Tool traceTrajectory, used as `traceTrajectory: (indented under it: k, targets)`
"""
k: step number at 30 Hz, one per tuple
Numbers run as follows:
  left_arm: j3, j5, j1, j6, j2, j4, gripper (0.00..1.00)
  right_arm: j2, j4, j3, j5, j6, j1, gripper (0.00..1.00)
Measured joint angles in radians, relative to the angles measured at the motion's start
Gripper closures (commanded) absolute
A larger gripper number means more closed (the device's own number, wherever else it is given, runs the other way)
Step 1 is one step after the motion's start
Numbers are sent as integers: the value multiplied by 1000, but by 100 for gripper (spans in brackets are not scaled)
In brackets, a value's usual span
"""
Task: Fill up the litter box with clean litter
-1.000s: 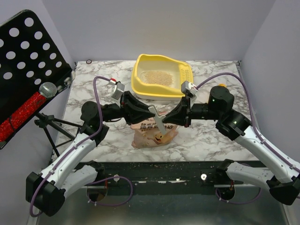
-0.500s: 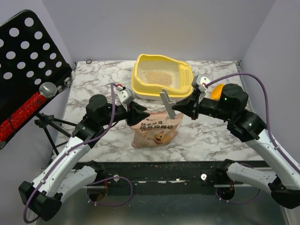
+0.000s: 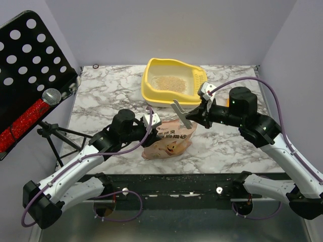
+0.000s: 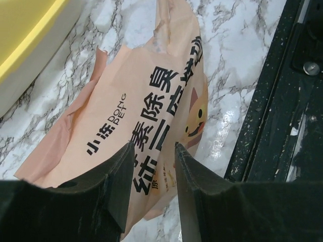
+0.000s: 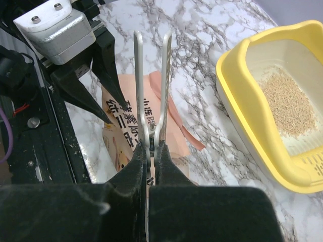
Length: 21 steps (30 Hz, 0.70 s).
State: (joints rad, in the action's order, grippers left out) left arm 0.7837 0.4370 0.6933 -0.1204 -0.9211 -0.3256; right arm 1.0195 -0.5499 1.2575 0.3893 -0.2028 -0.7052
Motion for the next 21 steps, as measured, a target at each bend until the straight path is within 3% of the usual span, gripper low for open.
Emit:
traceTrajectory:
  k: [9,10,11,13,21]
  targets:
    - [-39,-81,23,-38,-37,-6,55,19,-21,-3,20,-18,0,100]
    - [-39,-89,23,-40,-51,-6,59,24,-21,-5,24,-19,0,100]
    - [-39,-93,23,-41,-61,-5,70,29,-21,-7,29,-24,0,100]
    - [-39,-105,23,-43,-76,-6,100,39,-21,-13,45,-35,0,100]
    - [-39,-131,27,-51,-104,-4,100,99,-31,-27,106,-90,0,100]
